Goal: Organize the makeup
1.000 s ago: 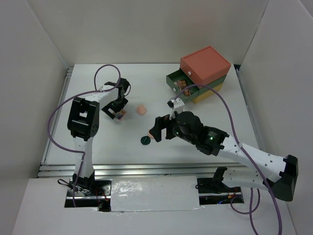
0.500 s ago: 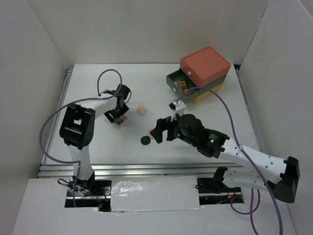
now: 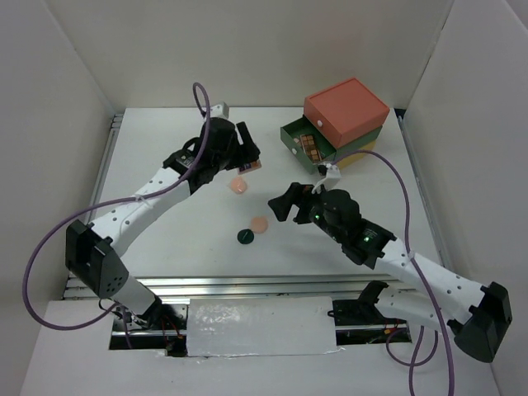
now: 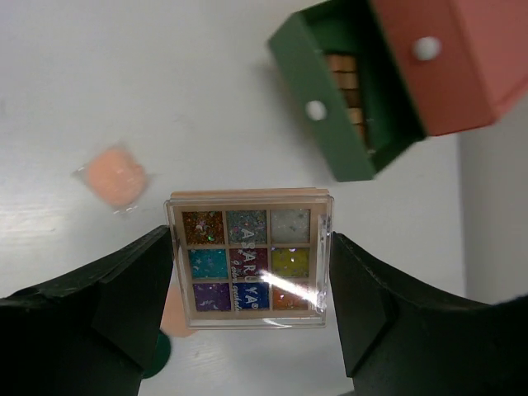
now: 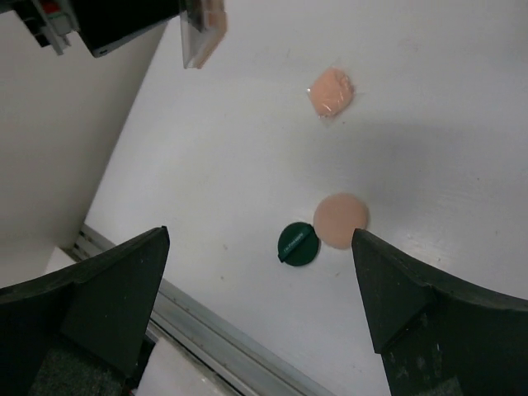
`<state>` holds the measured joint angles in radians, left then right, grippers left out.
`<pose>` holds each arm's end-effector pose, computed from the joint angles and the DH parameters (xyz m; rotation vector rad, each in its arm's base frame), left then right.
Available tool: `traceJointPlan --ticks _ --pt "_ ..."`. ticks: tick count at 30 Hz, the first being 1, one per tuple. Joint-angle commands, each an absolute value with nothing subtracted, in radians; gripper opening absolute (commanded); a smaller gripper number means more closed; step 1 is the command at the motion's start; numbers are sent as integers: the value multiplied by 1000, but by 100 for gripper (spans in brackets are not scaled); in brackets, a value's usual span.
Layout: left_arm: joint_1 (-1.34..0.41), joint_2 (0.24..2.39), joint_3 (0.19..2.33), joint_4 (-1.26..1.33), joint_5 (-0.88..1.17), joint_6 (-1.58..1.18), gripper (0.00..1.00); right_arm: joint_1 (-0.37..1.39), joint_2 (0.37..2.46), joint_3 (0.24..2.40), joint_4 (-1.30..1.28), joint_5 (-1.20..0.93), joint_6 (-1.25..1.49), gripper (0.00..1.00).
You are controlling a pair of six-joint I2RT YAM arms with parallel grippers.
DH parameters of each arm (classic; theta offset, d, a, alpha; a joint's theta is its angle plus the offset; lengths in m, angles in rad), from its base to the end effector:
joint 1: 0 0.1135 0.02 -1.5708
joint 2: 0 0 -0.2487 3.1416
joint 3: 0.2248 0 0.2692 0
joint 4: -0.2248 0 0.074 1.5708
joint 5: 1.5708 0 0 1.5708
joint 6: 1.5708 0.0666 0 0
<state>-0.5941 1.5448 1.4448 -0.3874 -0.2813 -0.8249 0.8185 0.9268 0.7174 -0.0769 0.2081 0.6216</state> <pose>0.3439 -0.2100 0.3310 -0.4161 2.0488 -0.5928 0.1968 0.1902 0.2772 -0.0395 1.9292 0.7979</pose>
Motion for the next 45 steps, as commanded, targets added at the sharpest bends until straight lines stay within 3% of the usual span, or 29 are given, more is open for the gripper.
traceJointPlan --ticks 1,10,17,20,32,39,42,45 --pt "-598 1519 1500 -262 -135 -750 0 766 858 655 155 68 664 100" --pt "-646 1444 1493 -244 -72 -804 0 756 957 718 313 50 624 98" --pt "-667 1367 1442 -256 -63 -831 0 755 1072 776 416 169 641 72" --pt "-676 1352 1436 -287 -90 -836 0 755 1111 798 471 167 624 66" --pt "-675 1356 1462 -365 -204 -828 0 765 1138 804 525 43 634 69" --pt "-675 1367 1477 -382 -186 -833 0 775 1166 839 537 74 606 72" --pt "-675 1355 1460 -373 -173 -838 0 776 1210 891 506 106 609 67" --pt "-675 1336 1456 -371 -172 -833 0 776 1253 922 488 123 607 52"
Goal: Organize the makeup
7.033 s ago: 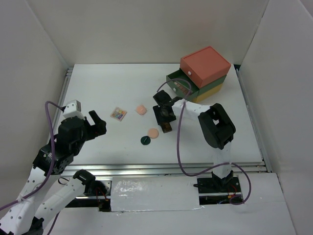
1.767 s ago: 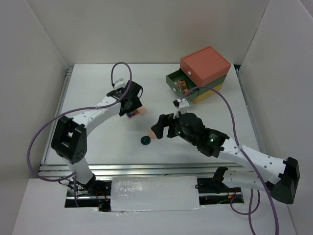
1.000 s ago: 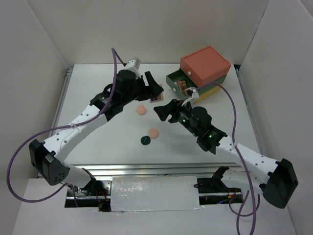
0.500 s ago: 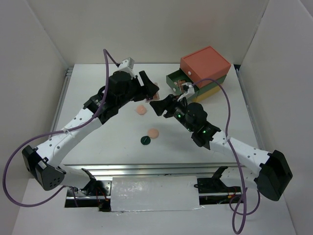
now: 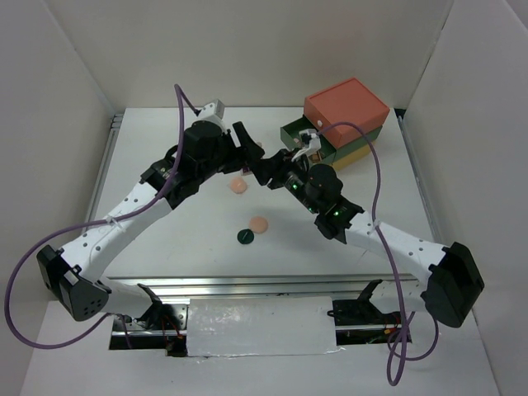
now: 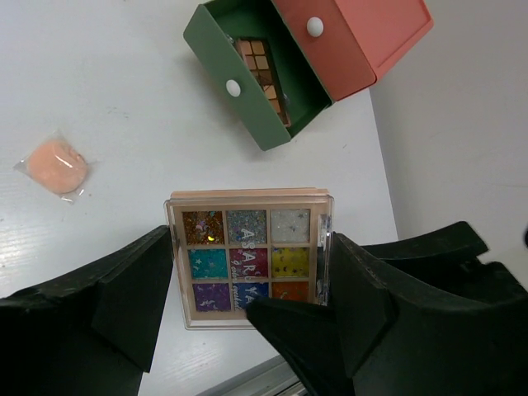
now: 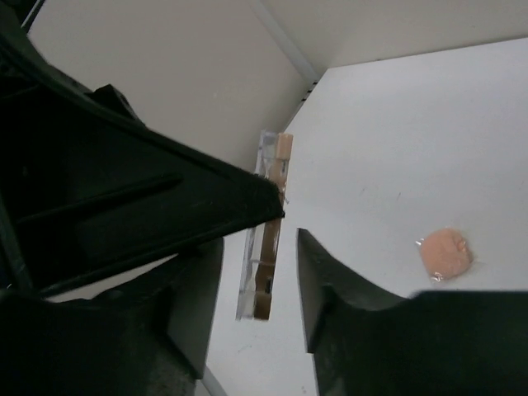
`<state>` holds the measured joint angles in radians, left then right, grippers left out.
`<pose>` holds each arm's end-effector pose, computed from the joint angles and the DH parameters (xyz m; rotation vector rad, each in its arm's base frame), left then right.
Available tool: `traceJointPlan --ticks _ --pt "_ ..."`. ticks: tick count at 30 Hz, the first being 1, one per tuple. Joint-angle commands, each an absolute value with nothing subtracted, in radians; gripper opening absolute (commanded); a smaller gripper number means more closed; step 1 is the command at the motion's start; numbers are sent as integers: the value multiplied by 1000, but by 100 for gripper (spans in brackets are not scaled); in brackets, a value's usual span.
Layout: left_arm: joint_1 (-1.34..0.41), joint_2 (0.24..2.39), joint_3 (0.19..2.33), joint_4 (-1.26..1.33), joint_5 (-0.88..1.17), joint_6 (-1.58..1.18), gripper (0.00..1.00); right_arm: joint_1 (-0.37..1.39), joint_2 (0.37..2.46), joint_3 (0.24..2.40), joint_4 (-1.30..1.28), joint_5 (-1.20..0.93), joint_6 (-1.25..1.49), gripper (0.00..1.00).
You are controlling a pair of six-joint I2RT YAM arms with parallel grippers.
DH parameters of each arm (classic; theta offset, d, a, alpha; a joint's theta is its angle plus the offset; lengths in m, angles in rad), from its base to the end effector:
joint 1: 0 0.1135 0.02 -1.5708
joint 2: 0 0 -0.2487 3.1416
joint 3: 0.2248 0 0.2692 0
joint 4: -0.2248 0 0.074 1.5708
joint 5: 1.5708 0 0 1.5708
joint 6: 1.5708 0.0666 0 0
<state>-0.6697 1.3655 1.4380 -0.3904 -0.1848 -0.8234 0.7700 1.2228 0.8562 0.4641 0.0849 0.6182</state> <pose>0.2892 -0.2134 0.3922 -0.2828 1.9527 -0.8336 0.2490 0.2336 0.3229 -0.0456 1.5654 1.0523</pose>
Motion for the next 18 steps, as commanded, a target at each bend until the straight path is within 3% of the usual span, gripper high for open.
traceJointPlan --ticks 1,3,5,6,9,10,11,12,13,18 --pt "-675 1330 1457 -376 -170 -831 0 775 1261 923 495 126 607 45" --pt "-675 1325 1453 -377 -167 -833 0 778 1278 920 526 118 610 39" --pt "-675 1319 1445 -376 -170 -834 0 776 1290 928 528 91 612 20" --pt "-675 1318 1437 -376 -169 -834 0 776 1290 928 532 86 614 0" --pt "-675 1322 1442 -380 -176 -825 9 778 1275 899 567 66 617 0" --pt "-676 1325 1446 -383 -187 -824 17 778 1270 894 569 66 617 0" --pt "-675 1327 1453 -388 -198 -818 58 778 1256 881 571 71 617 0" --pt "-675 1331 1469 -400 -210 -816 89 778 1250 876 565 83 615 0" --pt "-673 1335 1483 -402 -237 -812 99 775 1246 873 555 90 612 0" --pt "-669 1422 1780 -552 -380 -720 99 739 1246 897 453 112 571 0"
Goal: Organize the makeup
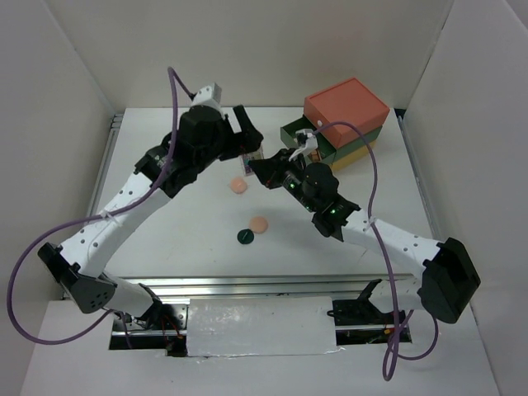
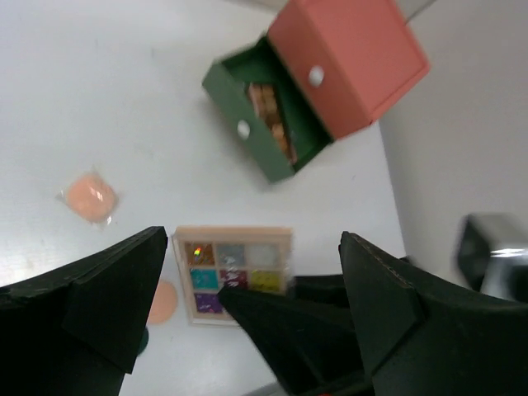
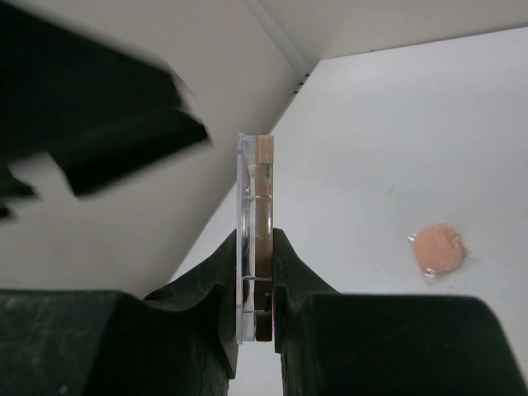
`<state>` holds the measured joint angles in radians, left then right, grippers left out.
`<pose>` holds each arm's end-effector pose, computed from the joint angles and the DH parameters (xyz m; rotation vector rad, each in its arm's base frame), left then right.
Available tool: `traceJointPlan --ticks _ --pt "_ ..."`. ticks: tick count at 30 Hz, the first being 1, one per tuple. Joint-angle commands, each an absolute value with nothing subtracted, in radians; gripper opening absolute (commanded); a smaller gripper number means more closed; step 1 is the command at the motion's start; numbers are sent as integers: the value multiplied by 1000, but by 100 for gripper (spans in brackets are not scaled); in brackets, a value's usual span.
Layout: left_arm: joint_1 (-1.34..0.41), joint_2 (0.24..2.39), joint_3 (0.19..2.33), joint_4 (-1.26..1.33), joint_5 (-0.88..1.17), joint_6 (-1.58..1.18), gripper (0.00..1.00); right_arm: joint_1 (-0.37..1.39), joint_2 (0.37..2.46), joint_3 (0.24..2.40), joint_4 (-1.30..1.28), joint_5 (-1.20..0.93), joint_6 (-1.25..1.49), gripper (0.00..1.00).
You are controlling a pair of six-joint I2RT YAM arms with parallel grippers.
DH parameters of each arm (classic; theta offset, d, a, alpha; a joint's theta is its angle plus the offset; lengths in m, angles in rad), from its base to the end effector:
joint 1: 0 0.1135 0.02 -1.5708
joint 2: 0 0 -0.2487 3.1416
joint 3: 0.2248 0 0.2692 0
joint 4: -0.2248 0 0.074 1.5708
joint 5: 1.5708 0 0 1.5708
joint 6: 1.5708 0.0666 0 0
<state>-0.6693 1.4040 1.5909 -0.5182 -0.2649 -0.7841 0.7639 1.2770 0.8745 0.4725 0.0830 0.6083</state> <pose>0.2901 -0.2073 0.4215 -0.2969 1.9361 -0.7303 0.2587 0.2402 0.3138 -0.0530 1.5911 1.0296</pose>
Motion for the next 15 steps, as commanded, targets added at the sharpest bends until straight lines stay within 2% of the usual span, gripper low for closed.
traceJointPlan --ticks 1,3,6,11,15 --pt "-667 1433 1828 -580 -411 -710 99 729 1249 910 437 109 562 0" --pt "-661 1437 1925 -655 -514 -704 99 686 1253 943 382 107 520 0" --pt "-646 1366 1883 -675 -594 -721 99 608 1290 1015 260 107 442 0" --pt "-641 1178 1538 -566 -545 -718 99 494 1442 1238 88 211 261 0" --pt "-635 1059 1350 -534 -394 -704 99 437 1551 1353 34 250 146 0"
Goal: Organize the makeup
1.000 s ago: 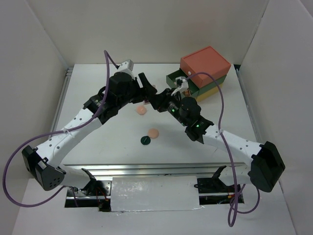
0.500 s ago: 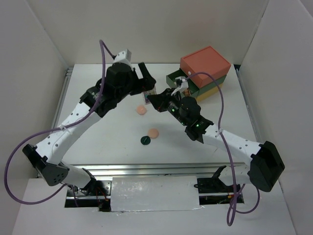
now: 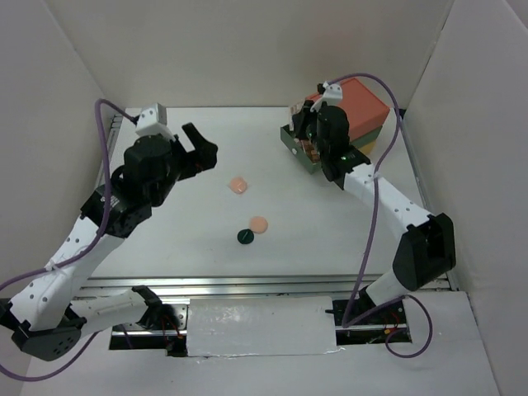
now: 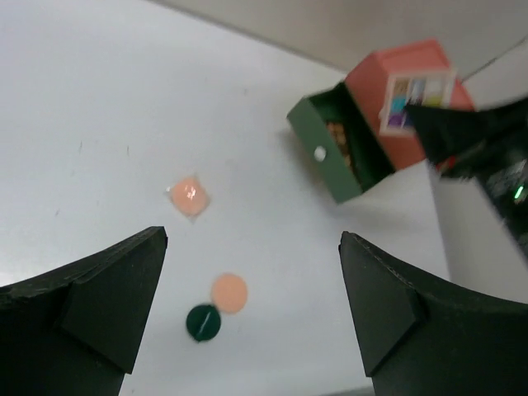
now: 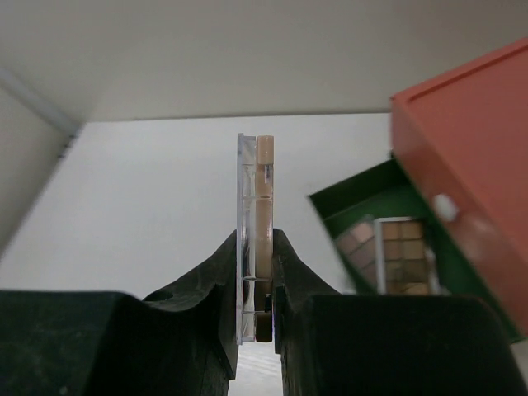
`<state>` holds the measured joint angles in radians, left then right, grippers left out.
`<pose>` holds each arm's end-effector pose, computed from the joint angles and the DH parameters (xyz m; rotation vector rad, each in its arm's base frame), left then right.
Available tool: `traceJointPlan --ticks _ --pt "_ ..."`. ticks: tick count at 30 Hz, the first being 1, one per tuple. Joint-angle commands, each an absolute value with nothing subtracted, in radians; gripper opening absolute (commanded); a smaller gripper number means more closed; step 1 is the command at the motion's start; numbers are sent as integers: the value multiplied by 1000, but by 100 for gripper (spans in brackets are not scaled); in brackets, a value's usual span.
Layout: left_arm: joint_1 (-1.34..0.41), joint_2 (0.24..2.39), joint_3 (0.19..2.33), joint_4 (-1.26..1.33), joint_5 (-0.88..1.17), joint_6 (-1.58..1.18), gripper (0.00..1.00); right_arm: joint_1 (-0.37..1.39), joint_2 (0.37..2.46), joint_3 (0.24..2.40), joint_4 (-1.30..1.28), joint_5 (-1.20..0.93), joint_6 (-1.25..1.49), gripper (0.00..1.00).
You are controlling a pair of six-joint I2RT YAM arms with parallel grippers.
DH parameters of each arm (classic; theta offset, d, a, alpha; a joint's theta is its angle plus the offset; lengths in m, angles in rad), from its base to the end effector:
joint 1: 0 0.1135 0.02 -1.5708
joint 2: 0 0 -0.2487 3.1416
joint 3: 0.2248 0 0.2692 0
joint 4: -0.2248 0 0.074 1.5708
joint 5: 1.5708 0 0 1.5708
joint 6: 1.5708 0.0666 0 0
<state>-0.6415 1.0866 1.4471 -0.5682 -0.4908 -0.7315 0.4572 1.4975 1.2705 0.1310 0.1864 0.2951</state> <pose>0.2259 -0.1295 0.4550 -0.4344 1.7342 -0.5615 0.3732 0.1698 0.3476 0.0061 1.6817 0.4134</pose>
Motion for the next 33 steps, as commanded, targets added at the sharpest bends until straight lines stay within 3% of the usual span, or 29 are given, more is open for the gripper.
traceJointPlan --ticks 1,8,15,22,33 --pt "-637 1045 1326 -546 -371 -713 99 424 1599 1408 17 264 109 0" --pt "-641 764 1098 -665 -258 -652 99 359 1720 1526 -43 169 11 4" --pt "-641 612 1141 -983 -342 -499 99 285 1802 1552 -52 49 20 6" --pt "-641 358 1035 -853 -290 -457 99 275 1824 1528 -55 -32 52 12" --pt "-641 410 1035 -856 -319 -460 99 262 1871 1537 -67 -52 92 18"
